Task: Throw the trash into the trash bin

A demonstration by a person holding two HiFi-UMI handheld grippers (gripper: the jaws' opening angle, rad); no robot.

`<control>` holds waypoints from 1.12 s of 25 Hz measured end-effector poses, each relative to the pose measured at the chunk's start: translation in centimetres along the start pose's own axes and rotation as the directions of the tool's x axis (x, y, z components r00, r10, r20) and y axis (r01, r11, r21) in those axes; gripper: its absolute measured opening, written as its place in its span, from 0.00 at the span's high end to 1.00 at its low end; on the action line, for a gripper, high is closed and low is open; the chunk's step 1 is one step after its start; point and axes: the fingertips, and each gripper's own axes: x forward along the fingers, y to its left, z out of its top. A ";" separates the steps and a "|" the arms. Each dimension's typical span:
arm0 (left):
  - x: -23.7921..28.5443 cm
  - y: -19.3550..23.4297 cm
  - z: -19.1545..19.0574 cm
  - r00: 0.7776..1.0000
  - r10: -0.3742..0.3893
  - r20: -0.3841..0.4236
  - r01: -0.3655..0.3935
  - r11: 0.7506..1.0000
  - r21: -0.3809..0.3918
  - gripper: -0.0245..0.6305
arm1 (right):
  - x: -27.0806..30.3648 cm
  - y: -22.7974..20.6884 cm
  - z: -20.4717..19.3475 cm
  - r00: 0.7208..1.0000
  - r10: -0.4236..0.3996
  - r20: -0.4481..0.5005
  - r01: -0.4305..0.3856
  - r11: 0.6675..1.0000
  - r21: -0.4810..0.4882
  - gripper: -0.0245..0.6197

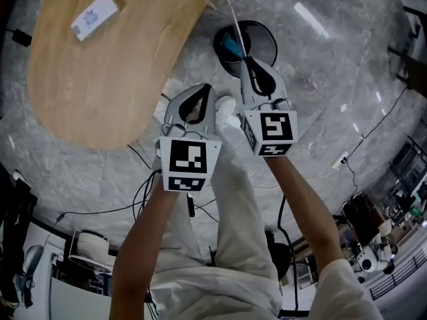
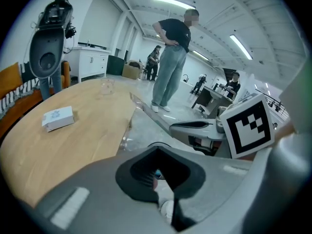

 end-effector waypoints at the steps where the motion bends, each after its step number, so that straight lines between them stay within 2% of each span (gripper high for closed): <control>1: 0.3 -0.6 0.0 1.000 -0.006 -0.005 0.006 1.000 0.006 0.96 | -0.4 -0.7 -0.6 1.000 -0.010 -0.007 0.010 1.000 0.010 0.89; 10: 3.4 -5.6 0.0 0.999 -0.034 -0.031 0.035 0.999 0.036 0.96 | -3.2 -5.8 -5.5 0.997 -0.036 -0.062 0.040 0.998 0.053 0.89; 28: 10.3 -9.1 -4.9 0.996 -0.011 -0.092 0.012 1.000 0.008 0.96 | -2.5 -10.8 -16.1 0.984 0.015 -0.177 -0.005 0.999 0.054 0.89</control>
